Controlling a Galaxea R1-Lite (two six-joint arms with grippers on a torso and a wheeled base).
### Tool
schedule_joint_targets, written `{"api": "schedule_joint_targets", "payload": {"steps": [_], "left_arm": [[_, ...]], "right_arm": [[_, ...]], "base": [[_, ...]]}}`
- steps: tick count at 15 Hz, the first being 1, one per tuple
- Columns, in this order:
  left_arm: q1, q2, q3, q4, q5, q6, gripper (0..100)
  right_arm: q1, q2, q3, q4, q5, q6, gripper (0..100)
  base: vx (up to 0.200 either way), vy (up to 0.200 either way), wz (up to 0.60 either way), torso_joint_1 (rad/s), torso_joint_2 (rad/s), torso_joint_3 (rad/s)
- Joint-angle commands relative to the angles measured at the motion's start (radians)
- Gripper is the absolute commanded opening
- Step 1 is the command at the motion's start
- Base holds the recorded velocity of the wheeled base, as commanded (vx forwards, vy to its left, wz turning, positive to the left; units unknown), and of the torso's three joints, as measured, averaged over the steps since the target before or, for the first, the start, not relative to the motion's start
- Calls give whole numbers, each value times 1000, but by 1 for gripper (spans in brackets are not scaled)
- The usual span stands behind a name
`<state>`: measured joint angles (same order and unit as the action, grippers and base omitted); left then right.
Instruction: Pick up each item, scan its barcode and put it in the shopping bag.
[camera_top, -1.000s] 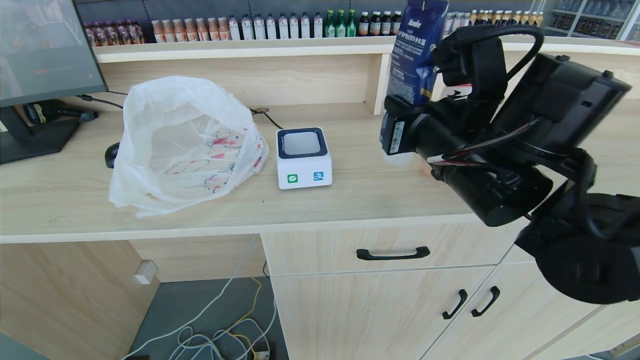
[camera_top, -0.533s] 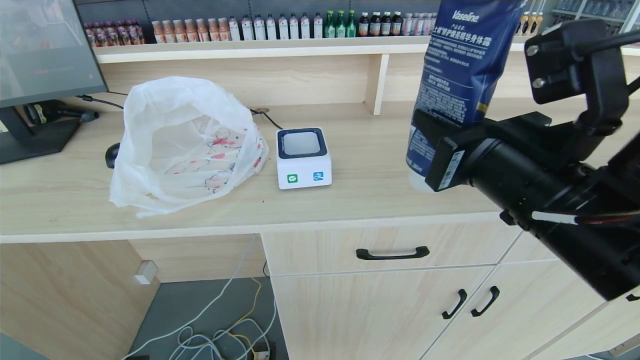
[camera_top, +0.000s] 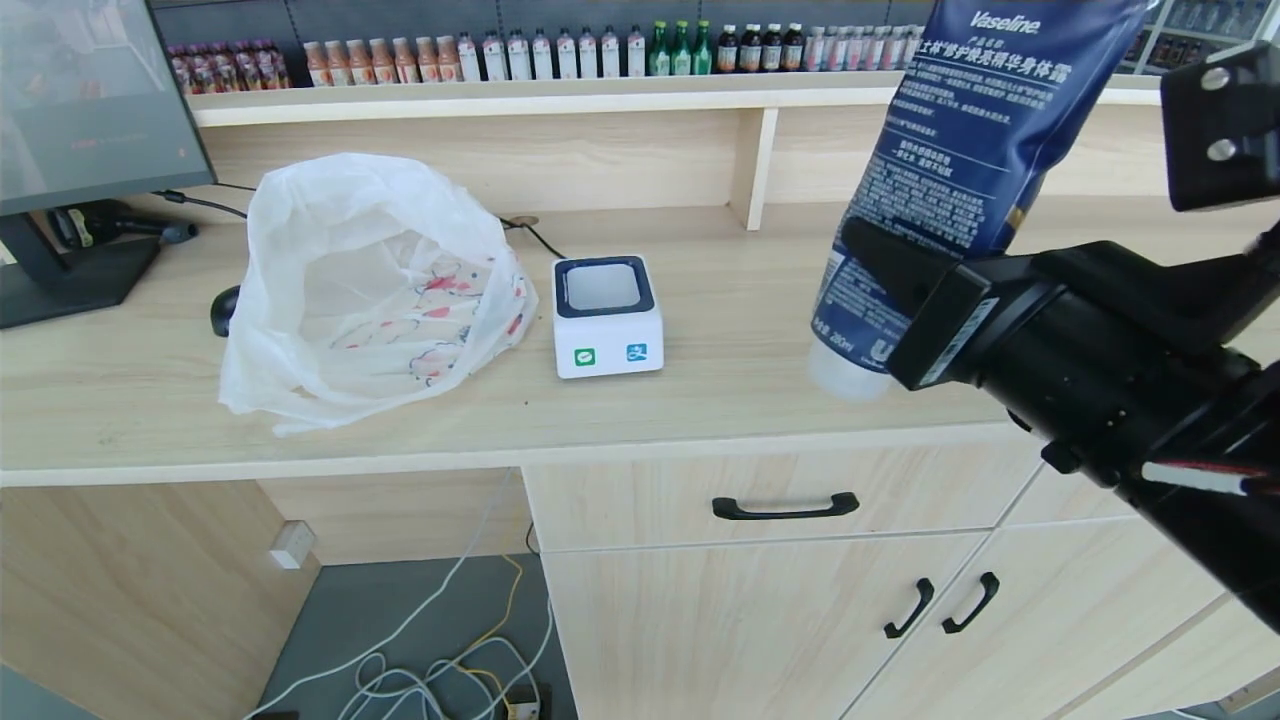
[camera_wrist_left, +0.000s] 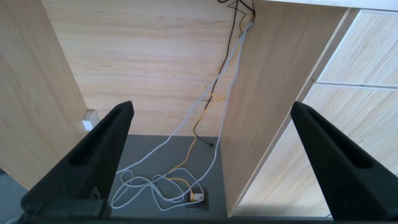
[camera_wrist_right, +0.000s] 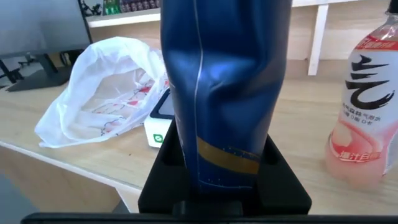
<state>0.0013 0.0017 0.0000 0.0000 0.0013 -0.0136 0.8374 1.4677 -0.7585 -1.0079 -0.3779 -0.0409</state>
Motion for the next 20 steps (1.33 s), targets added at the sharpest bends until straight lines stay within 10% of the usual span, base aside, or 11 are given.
{"api": "schedule_joint_targets", "payload": {"steps": [1,9,20], "left_arm": [[0,0,0,0,0,0,100],[0,0,0,0,0,0,100],[0,0,0,0,0,0,100]], "right_arm": [[0,-1,33,-1,48,32,0],[-57,-12,268,-170,304,193,0],[-265,86,73,-172,912,280,0]], "base": [[0,0,0,0,0,0],[0,0,0,0,0,0],[0,0,0,0,0,0]]}}
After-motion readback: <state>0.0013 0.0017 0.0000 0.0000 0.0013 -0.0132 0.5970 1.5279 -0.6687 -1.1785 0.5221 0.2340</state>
